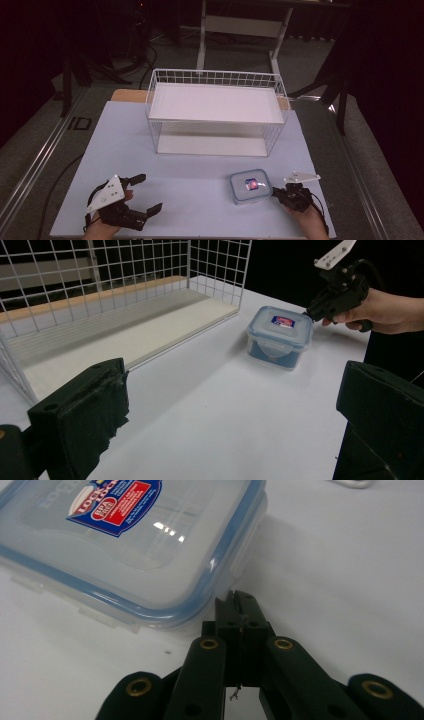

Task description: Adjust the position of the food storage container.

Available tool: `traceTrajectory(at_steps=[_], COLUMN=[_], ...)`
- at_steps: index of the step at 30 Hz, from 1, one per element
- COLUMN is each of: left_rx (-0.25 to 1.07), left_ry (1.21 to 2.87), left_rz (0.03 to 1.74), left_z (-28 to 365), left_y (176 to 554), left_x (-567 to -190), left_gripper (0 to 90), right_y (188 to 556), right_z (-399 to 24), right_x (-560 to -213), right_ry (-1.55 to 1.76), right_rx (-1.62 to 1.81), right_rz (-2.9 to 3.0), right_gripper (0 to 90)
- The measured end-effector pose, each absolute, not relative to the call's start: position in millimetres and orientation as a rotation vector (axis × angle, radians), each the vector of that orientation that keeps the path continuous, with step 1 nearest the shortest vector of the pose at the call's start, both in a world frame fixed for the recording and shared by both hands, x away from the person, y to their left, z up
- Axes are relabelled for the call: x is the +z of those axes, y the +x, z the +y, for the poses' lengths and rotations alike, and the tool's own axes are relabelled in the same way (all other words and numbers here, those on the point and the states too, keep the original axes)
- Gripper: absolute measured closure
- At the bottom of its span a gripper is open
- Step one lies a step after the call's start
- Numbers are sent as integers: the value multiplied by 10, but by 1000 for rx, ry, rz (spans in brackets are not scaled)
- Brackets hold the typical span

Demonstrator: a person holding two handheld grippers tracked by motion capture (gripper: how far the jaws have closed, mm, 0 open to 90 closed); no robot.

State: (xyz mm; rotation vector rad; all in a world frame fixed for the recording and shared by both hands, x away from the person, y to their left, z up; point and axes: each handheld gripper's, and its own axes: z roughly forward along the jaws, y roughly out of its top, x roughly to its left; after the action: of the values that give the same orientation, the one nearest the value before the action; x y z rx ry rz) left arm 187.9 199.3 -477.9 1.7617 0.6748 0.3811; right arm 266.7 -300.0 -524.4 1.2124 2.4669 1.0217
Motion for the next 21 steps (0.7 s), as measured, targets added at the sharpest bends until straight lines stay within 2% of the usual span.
traceTrajectory(at_steps=[21], left_rx=[374], left_ry=[1778], left_rz=[671], left_z=[1971], left_y=[1878], left_x=[-4794], left_gripper=[13], right_y=[2654], right_z=[-2331], right_x=[-5251], right_ry=[1082], right_rx=[1090], right_rz=[2596], right_gripper=[900])
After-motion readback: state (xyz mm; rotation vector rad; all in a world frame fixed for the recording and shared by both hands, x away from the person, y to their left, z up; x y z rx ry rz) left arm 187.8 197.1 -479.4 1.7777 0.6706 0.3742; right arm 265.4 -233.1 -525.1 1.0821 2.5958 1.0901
